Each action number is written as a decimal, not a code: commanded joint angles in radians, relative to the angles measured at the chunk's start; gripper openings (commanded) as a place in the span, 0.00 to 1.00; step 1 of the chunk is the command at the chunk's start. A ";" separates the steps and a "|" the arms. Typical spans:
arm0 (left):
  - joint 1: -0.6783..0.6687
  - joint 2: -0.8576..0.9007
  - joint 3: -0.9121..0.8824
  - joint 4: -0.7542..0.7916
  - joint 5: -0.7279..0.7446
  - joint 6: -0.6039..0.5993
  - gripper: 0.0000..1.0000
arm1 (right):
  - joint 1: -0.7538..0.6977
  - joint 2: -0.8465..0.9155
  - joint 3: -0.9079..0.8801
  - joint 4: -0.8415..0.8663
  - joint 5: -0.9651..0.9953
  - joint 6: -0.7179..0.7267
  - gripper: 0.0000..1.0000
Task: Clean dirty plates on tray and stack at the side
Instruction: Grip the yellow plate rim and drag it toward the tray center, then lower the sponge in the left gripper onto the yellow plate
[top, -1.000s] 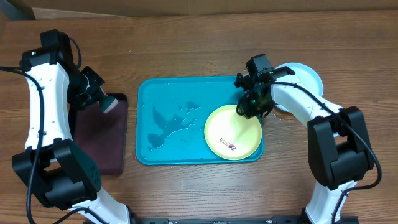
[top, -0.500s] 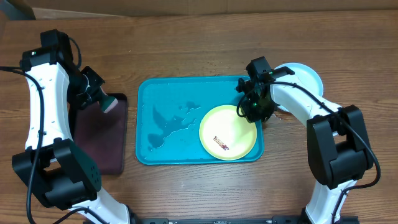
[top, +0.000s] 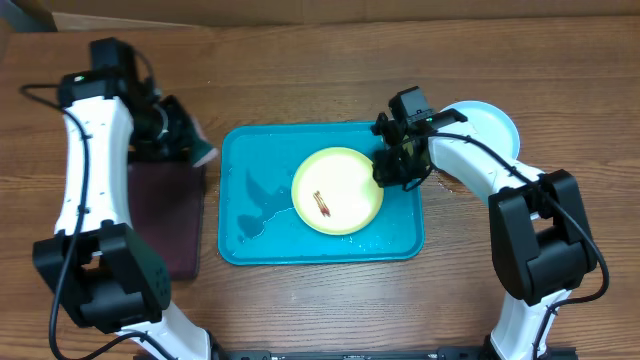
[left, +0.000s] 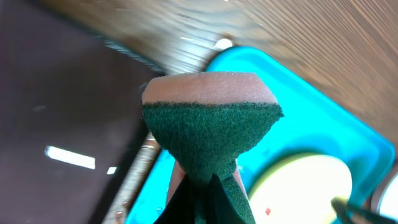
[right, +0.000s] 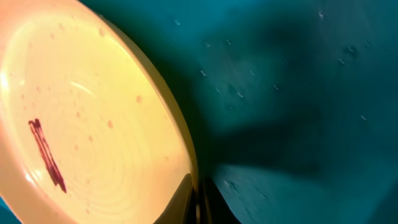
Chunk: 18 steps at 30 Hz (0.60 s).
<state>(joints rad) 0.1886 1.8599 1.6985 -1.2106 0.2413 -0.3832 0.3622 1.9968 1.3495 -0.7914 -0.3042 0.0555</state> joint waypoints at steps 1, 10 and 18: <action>-0.081 0.001 -0.009 0.016 0.051 0.070 0.05 | 0.040 0.011 -0.002 0.058 -0.031 0.206 0.04; -0.260 0.053 -0.010 0.053 0.052 0.061 0.04 | 0.104 0.014 -0.002 0.216 0.057 0.505 0.04; -0.404 0.198 -0.010 0.108 0.101 0.054 0.04 | 0.128 0.015 -0.002 0.211 0.079 0.526 0.04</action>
<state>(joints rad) -0.1680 1.9991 1.6981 -1.1206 0.2935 -0.3397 0.4805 1.9987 1.3479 -0.5858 -0.2478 0.5442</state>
